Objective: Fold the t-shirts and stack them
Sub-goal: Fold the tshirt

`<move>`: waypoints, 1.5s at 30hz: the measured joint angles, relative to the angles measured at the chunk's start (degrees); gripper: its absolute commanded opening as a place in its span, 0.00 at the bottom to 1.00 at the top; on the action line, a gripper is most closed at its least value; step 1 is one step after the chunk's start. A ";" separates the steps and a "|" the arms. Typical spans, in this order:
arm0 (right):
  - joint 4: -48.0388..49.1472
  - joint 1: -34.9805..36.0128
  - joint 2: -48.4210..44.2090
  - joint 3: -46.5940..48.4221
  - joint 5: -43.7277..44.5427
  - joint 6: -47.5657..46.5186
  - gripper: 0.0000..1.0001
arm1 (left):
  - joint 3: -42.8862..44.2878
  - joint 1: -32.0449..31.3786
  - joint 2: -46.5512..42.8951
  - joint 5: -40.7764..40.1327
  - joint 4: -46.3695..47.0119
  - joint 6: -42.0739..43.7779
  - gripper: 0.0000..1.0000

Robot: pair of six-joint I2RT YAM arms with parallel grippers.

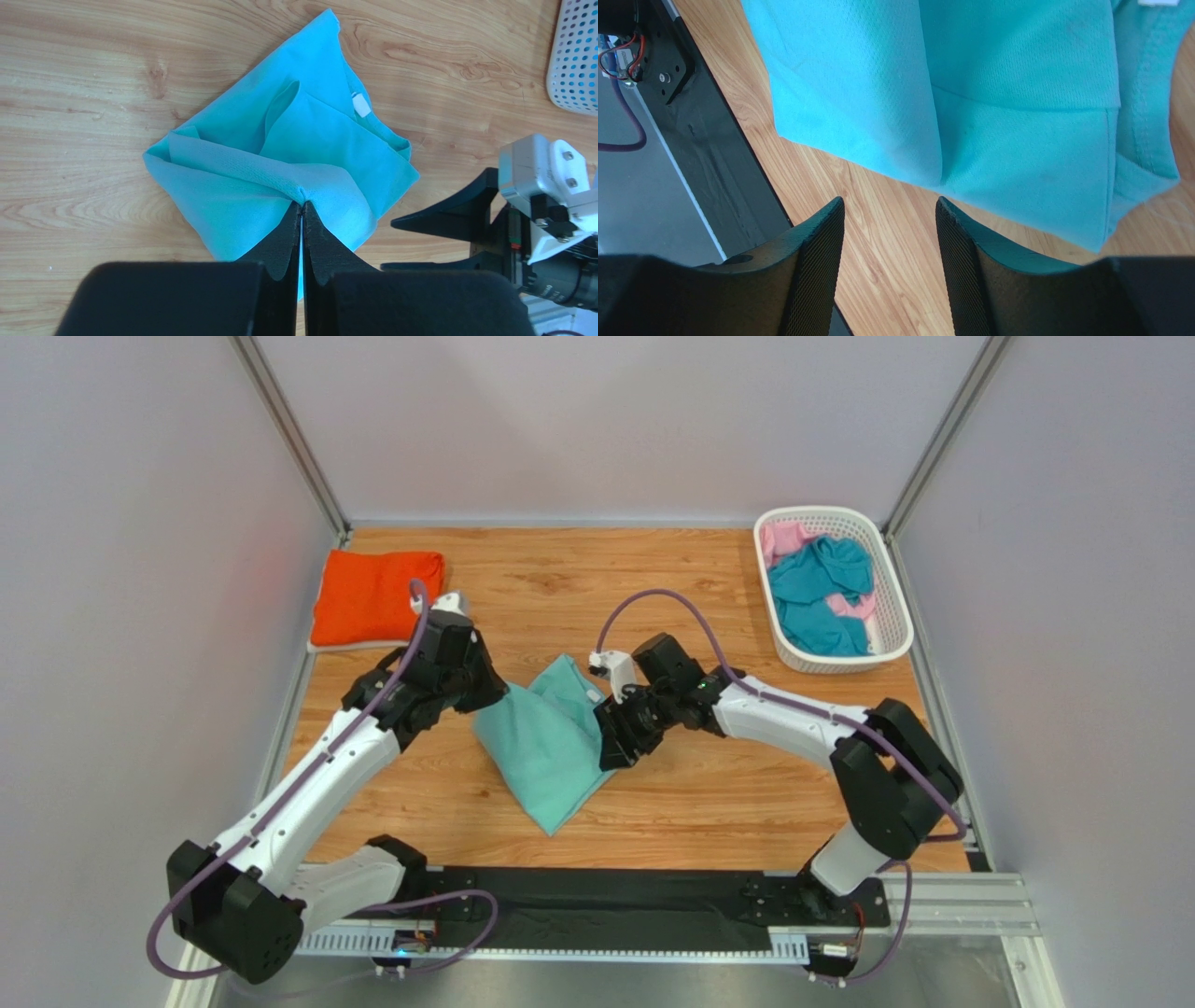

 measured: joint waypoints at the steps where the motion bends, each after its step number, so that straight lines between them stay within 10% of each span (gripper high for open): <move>1: 0.50 0.24 1.05 0.52 -0.31 -0.48 0.54 | 0.00 0.13 0.00 0.09 0.00 0.00 0.00; 10: 4.48 1.29 8.92 4.22 -0.28 -3.50 0.58 | 0.00 0.74 -0.04 0.59 0.00 0.00 0.00; 16: 4.85 1.70 10.21 4.26 -0.76 -4.42 0.28 | 0.00 1.29 -0.17 0.94 0.00 -0.02 0.00; 24: 0.39 5.84 3.50 4.57 -0.94 2.86 0.16 | 0.00 2.14 -0.61 0.55 -0.02 -0.07 0.00; 45: -3.61 -5.86 -9.77 3.41 -8.87 18.23 0.14 | 10.99 2.23 10.25 1.33 1.79 1.14 0.00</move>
